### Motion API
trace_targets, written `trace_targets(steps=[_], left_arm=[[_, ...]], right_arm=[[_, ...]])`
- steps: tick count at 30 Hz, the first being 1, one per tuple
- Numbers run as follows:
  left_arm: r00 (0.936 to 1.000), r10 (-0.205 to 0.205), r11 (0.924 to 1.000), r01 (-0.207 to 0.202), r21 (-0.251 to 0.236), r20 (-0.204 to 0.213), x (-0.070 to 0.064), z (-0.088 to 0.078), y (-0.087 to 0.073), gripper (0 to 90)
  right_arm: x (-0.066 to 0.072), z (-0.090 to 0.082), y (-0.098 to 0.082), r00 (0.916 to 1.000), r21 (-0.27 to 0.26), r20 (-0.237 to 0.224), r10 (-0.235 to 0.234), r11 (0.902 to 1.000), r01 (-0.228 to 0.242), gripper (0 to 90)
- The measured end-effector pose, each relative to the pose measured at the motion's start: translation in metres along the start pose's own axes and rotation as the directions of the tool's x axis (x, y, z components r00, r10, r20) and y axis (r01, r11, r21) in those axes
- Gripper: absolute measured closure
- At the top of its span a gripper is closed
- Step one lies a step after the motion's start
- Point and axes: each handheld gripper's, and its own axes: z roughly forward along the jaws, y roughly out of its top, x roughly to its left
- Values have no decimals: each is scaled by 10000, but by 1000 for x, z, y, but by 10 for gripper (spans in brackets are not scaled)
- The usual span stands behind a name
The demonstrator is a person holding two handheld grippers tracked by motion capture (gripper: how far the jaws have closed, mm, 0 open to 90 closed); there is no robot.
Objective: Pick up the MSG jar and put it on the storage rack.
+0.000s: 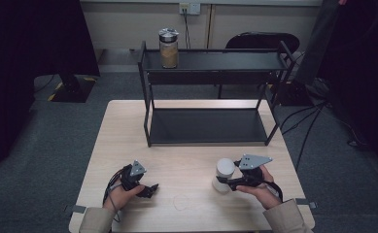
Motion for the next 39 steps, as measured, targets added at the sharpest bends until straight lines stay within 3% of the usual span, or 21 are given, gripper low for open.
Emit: trace_targets(steps=[6,22,39], left_arm=[[10000,1,10000,-1,3,0,0,0,0,0],[10000,-49,10000,49,-24,-9,0,0,0,0],[10000,-41,10000,41,-9,-23,0,1,1,0]], right_arm=[[1,-4,14,9999,-98,-27,105,9999,-105,350],[-16,-16,59,9988,-104,-319,371,9992,-374,351],[-34,-23,125,9983,-151,156,556,9983,-554,351]])
